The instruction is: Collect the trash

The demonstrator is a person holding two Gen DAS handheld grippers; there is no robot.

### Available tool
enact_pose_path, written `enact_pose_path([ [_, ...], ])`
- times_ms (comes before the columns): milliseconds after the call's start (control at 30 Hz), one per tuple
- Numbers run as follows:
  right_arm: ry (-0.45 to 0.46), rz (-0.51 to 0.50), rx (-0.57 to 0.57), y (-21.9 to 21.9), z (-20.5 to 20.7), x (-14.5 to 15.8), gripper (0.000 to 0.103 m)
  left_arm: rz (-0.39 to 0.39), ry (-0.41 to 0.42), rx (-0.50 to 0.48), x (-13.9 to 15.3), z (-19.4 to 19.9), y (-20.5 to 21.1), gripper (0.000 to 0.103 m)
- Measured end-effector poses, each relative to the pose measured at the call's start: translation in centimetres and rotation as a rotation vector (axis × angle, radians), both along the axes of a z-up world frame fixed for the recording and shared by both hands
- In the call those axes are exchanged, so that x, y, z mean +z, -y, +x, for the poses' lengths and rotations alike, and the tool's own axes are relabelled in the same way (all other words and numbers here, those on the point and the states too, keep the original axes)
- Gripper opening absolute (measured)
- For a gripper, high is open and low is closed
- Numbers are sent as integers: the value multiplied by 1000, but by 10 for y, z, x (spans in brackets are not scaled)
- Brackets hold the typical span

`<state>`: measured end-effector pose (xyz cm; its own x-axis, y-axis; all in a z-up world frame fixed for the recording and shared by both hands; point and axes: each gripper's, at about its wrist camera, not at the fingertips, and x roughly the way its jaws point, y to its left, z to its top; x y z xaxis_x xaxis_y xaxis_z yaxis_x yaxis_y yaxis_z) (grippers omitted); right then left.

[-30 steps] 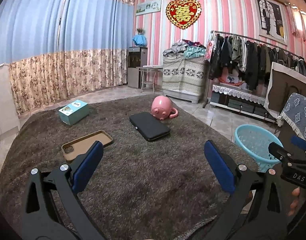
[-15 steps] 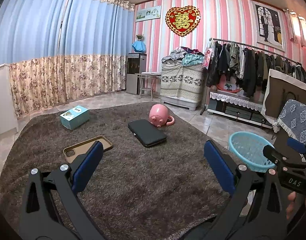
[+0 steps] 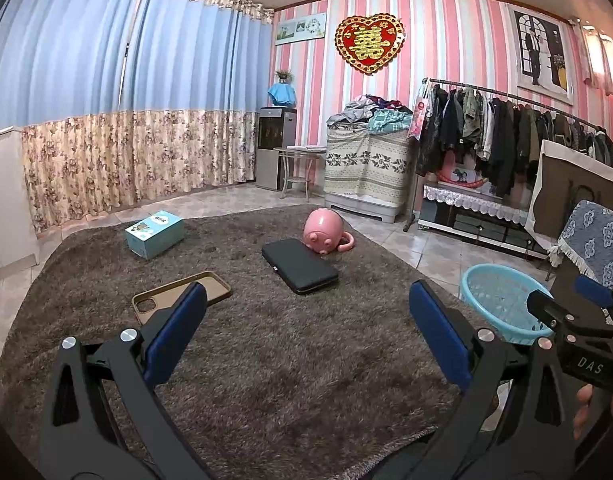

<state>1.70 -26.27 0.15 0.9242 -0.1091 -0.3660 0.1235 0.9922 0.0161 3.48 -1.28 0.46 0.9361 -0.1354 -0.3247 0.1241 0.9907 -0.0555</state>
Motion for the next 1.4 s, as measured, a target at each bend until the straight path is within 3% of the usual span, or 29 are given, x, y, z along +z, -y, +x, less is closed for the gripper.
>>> enact_pose_path([
  [1400,4,8,-1,5,-1,-3,99,-1,8,21,2,-2,-3,98],
])
